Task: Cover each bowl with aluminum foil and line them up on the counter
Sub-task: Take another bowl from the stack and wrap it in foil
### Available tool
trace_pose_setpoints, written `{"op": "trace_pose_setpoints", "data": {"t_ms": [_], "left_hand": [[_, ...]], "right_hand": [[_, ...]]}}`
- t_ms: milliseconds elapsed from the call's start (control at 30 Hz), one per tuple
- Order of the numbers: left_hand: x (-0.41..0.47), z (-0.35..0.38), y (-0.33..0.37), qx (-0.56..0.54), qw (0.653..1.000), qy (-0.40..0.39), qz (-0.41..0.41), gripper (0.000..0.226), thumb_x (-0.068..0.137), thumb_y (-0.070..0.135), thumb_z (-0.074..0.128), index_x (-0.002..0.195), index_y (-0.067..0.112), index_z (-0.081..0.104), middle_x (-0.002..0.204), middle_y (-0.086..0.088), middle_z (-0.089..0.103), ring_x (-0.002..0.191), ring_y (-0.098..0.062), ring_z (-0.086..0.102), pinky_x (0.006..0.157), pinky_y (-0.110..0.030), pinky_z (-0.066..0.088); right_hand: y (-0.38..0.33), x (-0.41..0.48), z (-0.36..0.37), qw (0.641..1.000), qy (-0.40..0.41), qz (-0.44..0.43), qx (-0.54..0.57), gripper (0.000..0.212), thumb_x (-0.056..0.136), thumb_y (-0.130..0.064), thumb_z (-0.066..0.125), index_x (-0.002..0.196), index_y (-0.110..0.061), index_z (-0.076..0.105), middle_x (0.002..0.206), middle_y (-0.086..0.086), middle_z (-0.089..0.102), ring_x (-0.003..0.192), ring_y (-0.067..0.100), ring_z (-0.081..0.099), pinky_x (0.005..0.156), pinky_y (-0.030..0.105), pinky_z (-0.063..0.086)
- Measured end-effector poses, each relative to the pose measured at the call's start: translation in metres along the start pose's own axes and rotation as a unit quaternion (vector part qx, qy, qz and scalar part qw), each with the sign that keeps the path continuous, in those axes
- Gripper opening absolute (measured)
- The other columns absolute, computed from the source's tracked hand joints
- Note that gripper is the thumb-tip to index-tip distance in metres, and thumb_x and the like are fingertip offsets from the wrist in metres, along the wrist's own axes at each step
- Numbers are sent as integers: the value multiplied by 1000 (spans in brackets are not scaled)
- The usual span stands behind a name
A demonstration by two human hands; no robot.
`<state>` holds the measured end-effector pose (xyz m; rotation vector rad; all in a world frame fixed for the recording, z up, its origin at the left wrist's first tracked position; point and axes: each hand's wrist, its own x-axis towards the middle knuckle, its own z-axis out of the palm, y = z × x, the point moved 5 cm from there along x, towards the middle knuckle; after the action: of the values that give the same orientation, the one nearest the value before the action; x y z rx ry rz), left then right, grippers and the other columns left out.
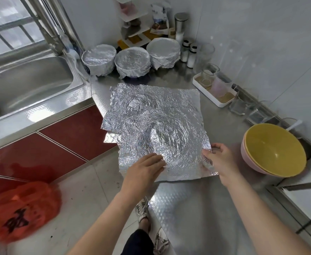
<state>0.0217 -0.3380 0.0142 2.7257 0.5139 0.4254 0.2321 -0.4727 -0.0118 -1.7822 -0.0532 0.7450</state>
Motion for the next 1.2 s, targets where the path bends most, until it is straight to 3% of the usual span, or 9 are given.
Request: {"op": "trace_pose_setpoints", "data": {"t_ms": [200,400,467,533,633,700,833,1000,1200], "left_hand": [[0,0,1,10,1000,20,18,29,74,23,81,102,18,76,107,5,70,103,-20,61,76,-31,58],[-6,0,-5,17,999,45,22,35,63,19,89,95,16,77,92,3,68,89,-18,53,62,-29,53],[-5,0,-5,28,998,57,30,23,72,21,82,95,17,77,90,4,67,88,-17,52,59,-29,52],[-4,-2,-3,32,997,66,38,16,86,27,66,94,18,77,89,5,67,88,-16,52,56,-30,52],[-3,-2,-4,36,996,69,42,23,90,31,57,95,20,77,88,5,67,88,-16,54,55,-30,51],[-3,-2,-4,44,995,67,52,22,88,30,58,94,19,77,88,5,67,89,-16,53,56,-29,50],[2,-7,1,56,994,64,61,23,87,30,56,87,19,76,84,6,66,89,-14,52,58,-25,47],[7,-7,4,63,993,53,81,27,91,30,52,82,18,75,80,5,65,81,-16,57,66,-22,42],[10,0,1,79,990,41,108,5,79,11,70,76,14,70,78,3,63,77,-18,56,69,-29,45]], "right_hand": [[4,10,0,994,37,-13,-98,31,74,-8,79,89,-26,58,84,7,70,76,24,67,77,43,55],[-3,13,3,972,23,-50,-230,32,74,-15,76,102,-20,61,82,-1,70,79,24,67,77,41,54],[-18,3,2,932,54,-127,-336,34,77,-13,73,109,-15,61,93,-3,66,88,23,63,80,34,47],[-43,-16,11,867,95,-306,-382,32,77,-5,72,108,-9,64,101,8,63,96,26,57,82,32,40],[-49,-53,48,757,-22,-521,-394,14,75,1,72,88,-6,69,92,10,61,88,20,51,75,29,45],[-28,-66,69,700,-111,-545,-449,6,80,-11,74,82,-10,68,90,3,60,86,21,53,62,34,53],[-12,-67,78,653,-120,-571,-483,19,87,-28,56,76,-16,67,84,-3,61,79,18,54,56,28,48],[-10,-64,83,606,-114,-608,-501,14,73,-9,77,73,-14,64,78,1,59,72,22,53,57,30,41],[-16,-72,90,560,-91,-638,-522,18,77,-1,47,68,-14,55,71,5,52,67,24,45,59,32,30]]}}
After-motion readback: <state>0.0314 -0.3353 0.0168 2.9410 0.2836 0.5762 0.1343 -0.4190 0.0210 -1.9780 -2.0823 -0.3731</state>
